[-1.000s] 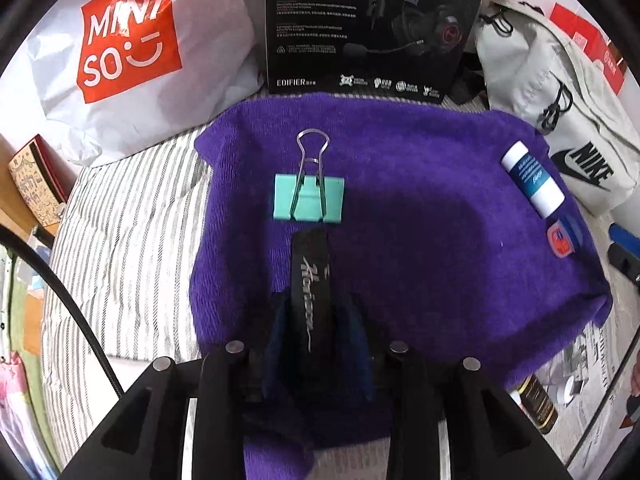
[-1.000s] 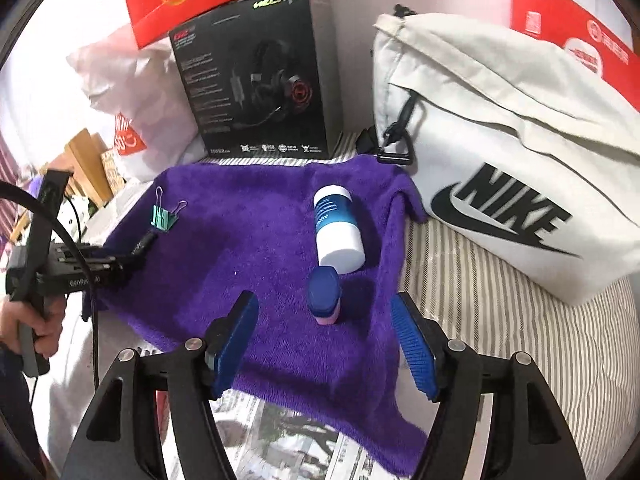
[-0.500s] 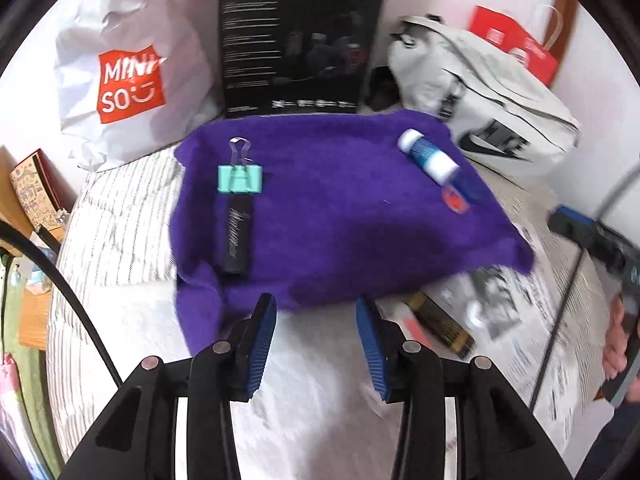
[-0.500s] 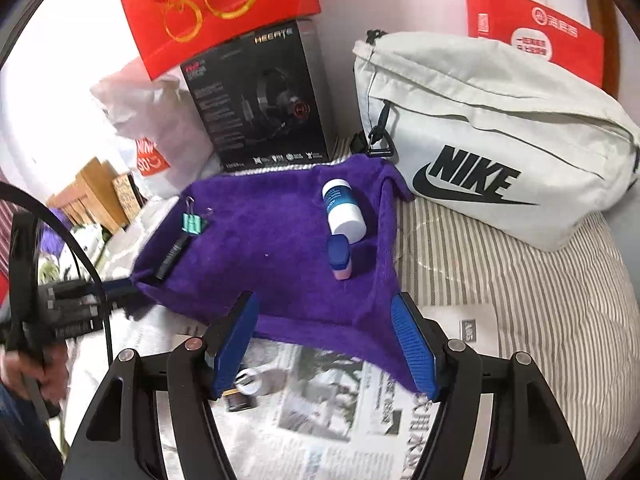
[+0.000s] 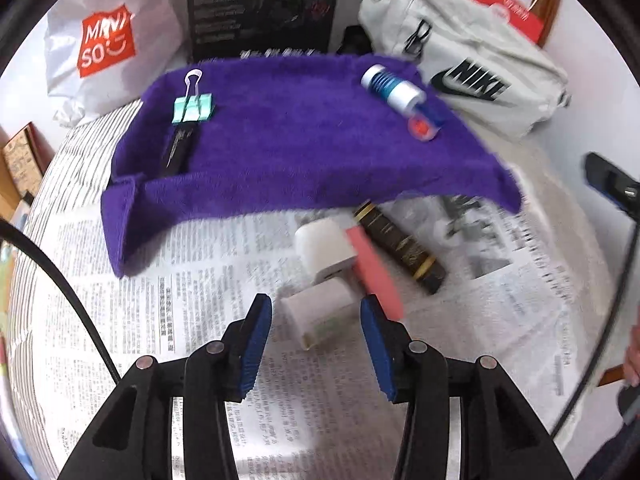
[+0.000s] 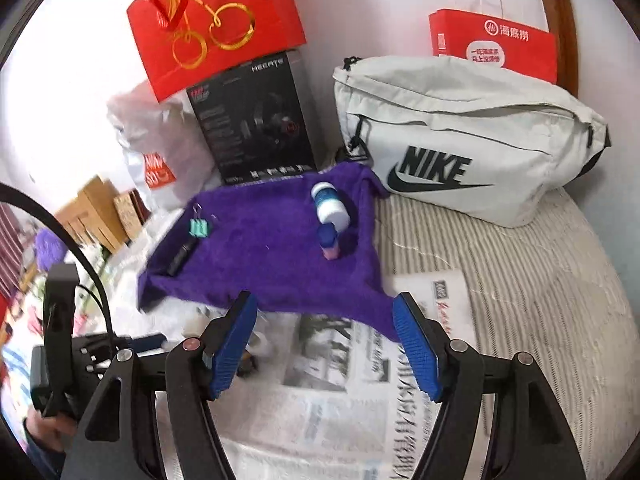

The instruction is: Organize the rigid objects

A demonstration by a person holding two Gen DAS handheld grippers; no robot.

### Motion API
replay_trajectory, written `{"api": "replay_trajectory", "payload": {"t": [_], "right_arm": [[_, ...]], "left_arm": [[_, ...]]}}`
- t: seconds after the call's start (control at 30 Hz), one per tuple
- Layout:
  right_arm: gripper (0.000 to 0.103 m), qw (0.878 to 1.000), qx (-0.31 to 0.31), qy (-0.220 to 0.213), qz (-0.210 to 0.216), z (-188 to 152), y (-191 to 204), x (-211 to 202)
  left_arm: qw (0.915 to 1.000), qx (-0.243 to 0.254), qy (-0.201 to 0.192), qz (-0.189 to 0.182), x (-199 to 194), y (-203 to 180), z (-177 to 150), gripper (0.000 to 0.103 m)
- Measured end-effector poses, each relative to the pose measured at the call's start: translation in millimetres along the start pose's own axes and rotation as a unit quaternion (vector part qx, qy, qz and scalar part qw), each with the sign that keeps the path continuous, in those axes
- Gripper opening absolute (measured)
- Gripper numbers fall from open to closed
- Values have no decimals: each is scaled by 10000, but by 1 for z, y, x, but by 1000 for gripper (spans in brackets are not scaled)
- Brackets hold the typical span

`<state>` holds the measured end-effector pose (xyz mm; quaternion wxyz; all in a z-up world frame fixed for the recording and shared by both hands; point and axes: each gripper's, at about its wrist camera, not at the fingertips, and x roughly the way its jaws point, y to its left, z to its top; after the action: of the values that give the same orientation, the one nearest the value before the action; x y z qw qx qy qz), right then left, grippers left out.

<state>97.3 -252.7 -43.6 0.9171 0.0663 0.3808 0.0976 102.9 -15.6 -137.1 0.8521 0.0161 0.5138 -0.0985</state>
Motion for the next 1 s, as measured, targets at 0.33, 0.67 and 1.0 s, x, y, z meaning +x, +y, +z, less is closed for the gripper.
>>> {"api": "replay_trajectory", "payload": {"t": [0.33,0.67,1.0], "right_arm": [[70,9995,-54,124,299,-15,-2,10],[70,9978,-333,431,379,-32,9,30],[70,9956,-572,473,566,-42,36,53]], "left_arm": [[9997,-108,-73,217,-2,10,-11,44],[9981,106,-549,257,4,5,-9,30],[9937,195,-772,794,-8,41,-25,29]]}}
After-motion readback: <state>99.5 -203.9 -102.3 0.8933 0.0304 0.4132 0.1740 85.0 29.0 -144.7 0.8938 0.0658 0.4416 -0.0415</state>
